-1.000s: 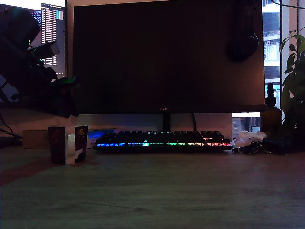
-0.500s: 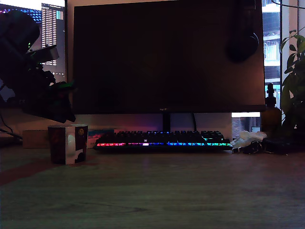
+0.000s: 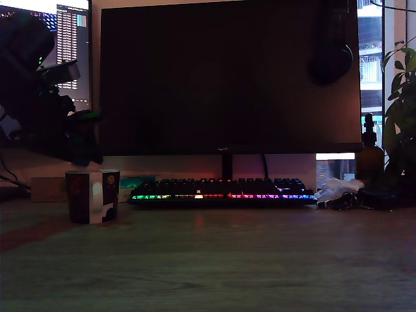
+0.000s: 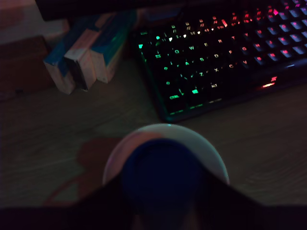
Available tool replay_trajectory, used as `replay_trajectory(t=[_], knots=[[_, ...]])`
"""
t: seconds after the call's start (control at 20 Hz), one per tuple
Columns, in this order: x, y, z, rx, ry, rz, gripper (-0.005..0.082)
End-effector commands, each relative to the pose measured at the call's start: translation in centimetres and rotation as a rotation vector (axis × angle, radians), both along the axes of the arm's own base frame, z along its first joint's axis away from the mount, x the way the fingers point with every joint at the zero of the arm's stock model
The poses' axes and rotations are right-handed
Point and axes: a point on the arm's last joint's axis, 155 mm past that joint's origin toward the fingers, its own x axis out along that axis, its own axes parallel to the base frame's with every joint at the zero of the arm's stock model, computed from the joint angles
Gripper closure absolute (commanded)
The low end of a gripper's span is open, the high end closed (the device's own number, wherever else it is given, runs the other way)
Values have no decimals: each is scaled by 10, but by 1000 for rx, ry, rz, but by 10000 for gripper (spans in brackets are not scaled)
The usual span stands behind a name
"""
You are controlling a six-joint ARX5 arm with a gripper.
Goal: Pick up the coffee capsules on the table and drop them inside the coffee cup
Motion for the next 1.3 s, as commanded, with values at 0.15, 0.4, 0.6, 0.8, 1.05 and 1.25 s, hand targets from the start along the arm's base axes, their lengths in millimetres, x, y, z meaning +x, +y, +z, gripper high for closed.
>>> replay_trajectory(t=[0.15, 0.4, 0.6, 0.8, 1.05, 1.25], knots=[[1, 1, 1, 5, 4, -1, 58], [1, 2, 1, 11, 4, -5, 60], [-4, 2, 11, 18, -1, -12, 136], [-14, 4, 34, 13, -25, -11, 557], [-26, 7, 56, 7, -48, -10, 791], [-39, 13, 68, -13, -54, -14, 791]])
